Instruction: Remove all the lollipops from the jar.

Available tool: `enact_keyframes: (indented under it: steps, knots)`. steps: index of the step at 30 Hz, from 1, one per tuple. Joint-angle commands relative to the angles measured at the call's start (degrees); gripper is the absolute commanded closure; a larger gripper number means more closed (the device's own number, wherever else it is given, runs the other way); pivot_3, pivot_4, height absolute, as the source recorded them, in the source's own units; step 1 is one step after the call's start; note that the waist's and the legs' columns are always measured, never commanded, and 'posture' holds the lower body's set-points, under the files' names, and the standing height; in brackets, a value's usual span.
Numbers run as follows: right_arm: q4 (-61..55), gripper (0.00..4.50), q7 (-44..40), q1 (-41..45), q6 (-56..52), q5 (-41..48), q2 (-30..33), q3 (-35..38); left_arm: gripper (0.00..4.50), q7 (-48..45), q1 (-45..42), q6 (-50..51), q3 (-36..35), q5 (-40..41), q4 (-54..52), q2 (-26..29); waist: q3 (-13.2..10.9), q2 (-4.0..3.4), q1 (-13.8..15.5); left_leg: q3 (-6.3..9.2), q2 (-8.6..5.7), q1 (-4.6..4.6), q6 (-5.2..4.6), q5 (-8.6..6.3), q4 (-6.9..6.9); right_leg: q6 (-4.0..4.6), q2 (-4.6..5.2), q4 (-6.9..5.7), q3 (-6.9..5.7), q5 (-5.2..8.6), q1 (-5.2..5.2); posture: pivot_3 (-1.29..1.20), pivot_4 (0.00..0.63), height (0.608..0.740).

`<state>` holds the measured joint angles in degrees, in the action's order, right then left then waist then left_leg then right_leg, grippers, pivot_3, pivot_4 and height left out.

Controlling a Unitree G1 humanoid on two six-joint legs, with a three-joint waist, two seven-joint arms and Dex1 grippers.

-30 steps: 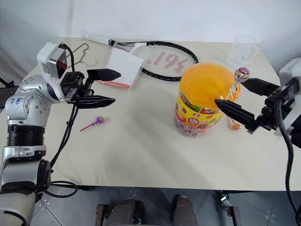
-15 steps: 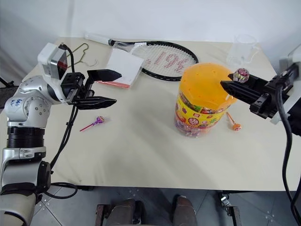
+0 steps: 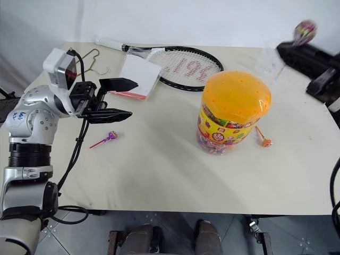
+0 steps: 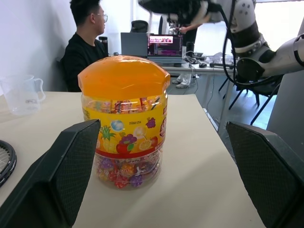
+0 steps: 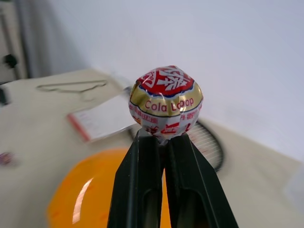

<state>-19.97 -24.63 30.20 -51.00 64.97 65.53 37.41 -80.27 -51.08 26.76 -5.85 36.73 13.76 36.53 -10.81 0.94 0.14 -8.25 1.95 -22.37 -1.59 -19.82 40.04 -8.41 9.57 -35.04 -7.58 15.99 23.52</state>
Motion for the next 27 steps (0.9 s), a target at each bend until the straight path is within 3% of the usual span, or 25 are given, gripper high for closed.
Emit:
enact_keyframes:
  steps: [1,6,9,13,22,27]
  knots:
    - [5.81,4.41,-0.77,-0.62,2.75,-6.49,2.62,5.5,0.0,-0.48,0.35,-0.43,-1.49,1.18,-2.4,0.49,0.0,0.0,0.08,0.0,0.0,0.0,0.0,0.0,0.0,0.0,0.0,0.02,0.0,0.0,0.0,0.0,0.15,0.74]
    - [15.25,4.41,-1.51,-5.81,1.0,-15.56,5.13,5.76,0.0,-0.26,0.97,-0.18,-1.79,1.23,-3.06,0.58,0.0,0.0,-0.15,-0.03,0.0,0.0,0.0,0.0,-0.01,-0.01,0.0,0.01,0.01,0.0,0.0,0.0,0.15,0.74]
    - [21.92,4.41,-2.22,-12.79,1.68,-24.21,6.4,0.79,0.0,-0.17,1.42,-0.35,-1.91,1.33,-3.46,0.27,0.0,0.0,-0.1,-0.03,0.0,0.0,0.0,0.0,0.0,-0.01,0.0,0.01,0.01,0.0,-0.01,0.0,0.15,0.74]
    - [28.97,4.41,-3.68,-17.02,0.73,-29.4,5.43,-4.73,0.0,0.28,2.15,0.0,-2.07,1.58,-4.51,0.06,0.0,-0.01,-0.27,-0.06,0.0,0.01,0.0,0.0,-0.01,-0.01,0.0,-0.01,0.03,0.0,0.01,0.0,0.15,0.74]
    - [42.21,4.41,-5.38,-12.59,6.92,-38.41,-1.56,-15.35,0.0,2.12,4.48,1.57,-2.55,2.0,-7.12,1.02,0.01,-0.03,-0.52,-0.07,0.01,0.04,0.01,0.01,-0.02,-0.01,0.0,-0.02,0.06,0.0,0.02,0.0,0.15,0.74]
    - [52.23,4.41,-6.55,-5.33,12.03,-42.92,-5.42,-19.81,0.0,1.73,4.74,0.61,-2.18,1.8,-7.0,0.96,0.01,-0.03,-0.49,-0.09,0.01,0.04,0.01,0.01,-0.01,-0.01,0.0,-0.02,0.06,0.0,0.01,0.0,0.15,0.74]
